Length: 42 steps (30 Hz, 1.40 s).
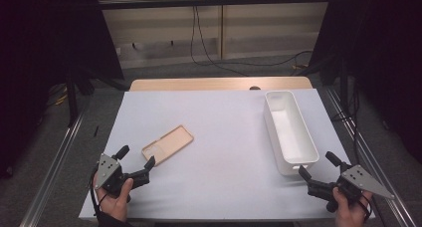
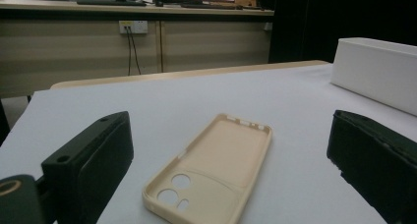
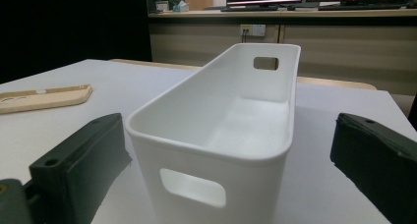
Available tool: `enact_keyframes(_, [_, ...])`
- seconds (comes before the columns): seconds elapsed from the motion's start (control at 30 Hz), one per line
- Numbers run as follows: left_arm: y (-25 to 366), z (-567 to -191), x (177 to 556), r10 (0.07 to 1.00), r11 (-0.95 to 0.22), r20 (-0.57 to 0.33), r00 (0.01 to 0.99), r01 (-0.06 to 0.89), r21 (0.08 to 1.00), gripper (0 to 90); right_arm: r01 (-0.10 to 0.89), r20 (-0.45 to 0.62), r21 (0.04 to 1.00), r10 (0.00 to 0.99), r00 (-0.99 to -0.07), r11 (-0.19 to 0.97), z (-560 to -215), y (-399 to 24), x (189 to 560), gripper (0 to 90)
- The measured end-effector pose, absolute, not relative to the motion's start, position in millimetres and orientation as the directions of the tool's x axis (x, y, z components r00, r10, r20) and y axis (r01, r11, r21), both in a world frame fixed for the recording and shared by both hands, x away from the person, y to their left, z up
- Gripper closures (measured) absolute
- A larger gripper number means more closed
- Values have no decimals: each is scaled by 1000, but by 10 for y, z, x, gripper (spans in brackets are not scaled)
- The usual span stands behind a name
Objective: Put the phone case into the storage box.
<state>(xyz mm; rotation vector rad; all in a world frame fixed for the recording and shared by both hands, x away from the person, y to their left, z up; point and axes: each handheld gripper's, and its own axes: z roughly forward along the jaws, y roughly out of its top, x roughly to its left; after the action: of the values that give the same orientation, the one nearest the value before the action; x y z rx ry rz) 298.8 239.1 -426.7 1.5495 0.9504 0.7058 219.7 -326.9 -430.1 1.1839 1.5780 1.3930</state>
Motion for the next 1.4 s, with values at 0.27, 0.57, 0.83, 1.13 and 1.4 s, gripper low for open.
enact_keyframes(0.27, [2379,-4248,2999,851,-53,-60,521,199,979,32,174,52,985,943,-328,6,-4286,-3254,2179,0])
enact_keyframes(0.57, [2321,-4241,3083,833,-32,-97,544,223,974,33,180,55,984,943,-330,5,-4293,-3252,2180,0])
enact_keyframes(0.83, [2265,-4229,3183,829,-44,-96,550,236,971,42,182,58,983,942,-331,3,-4295,-3256,2178,0])
enact_keyframes(1.13, [2196,-4203,3312,818,-68,-67,571,212,975,39,183,58,983,940,-336,4,-4293,-3251,2174,0])
enact_keyframes(1.4, [2141,-4216,3422,803,-82,-56,593,202,976,28,181,57,983,939,-338,6,-4293,-3253,2171,0])
